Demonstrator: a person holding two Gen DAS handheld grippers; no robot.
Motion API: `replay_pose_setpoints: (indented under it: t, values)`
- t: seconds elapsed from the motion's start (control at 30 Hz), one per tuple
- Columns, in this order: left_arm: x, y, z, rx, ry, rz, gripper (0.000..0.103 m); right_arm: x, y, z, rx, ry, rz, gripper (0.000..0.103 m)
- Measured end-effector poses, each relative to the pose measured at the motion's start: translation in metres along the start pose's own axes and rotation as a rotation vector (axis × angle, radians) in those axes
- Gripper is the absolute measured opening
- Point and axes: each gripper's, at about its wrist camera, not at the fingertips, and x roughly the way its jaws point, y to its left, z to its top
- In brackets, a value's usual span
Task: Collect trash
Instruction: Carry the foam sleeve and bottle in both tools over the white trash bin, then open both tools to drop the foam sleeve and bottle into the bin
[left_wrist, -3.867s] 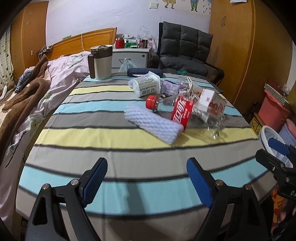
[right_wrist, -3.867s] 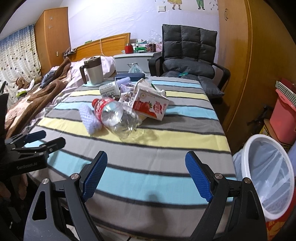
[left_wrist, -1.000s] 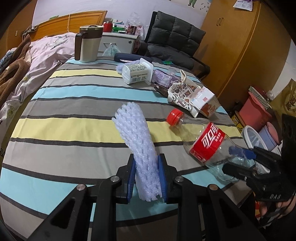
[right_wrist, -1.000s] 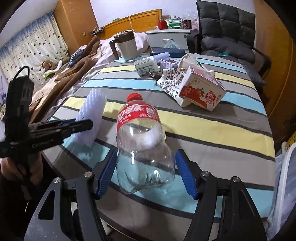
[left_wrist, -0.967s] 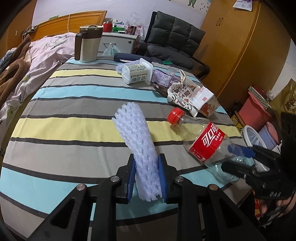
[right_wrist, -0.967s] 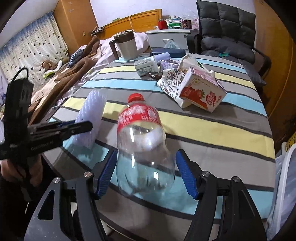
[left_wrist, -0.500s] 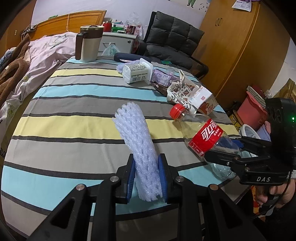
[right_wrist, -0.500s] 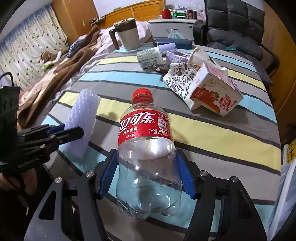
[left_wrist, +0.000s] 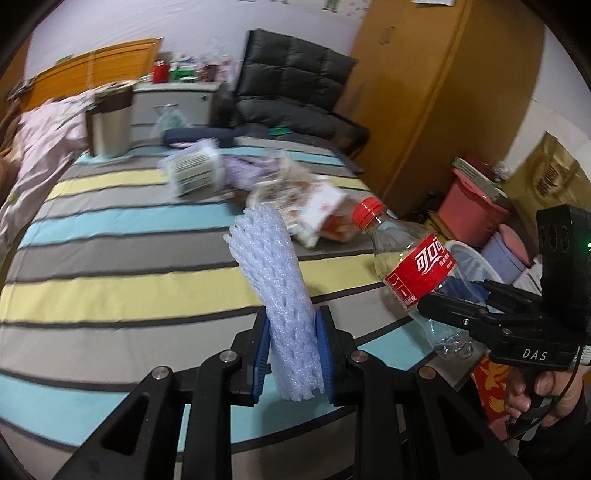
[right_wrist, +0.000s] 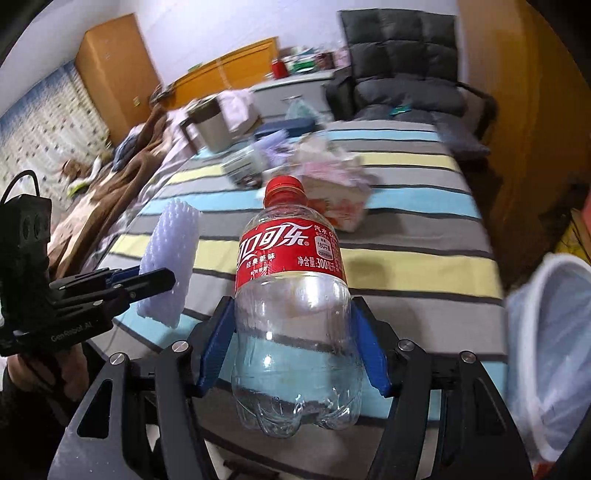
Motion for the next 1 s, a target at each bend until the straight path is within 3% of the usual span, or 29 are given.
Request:
replay_pose_setpoints:
  t: [0.43, 0.7, 1.0]
  values:
    - [0.054, -0.128, 0.033, 0.202, 0.033, -0.206, 0.026, -0.073, -0.102, -0.032, 0.243, -0.11, -0.223, 0.064]
    - [0.095, -0.204, 0.035, 0.309, 0.097, -0.336, 0.026, -0.101, -0.14, -0.061, 0.362, -0.128, -0.323, 0.064]
    - [0.135, -0.252, 0.026, 0.356, 0.184, -0.384, 0.026, -0.109, -0.169, -0.08, 0.449, -0.109, -0.377, 0.064]
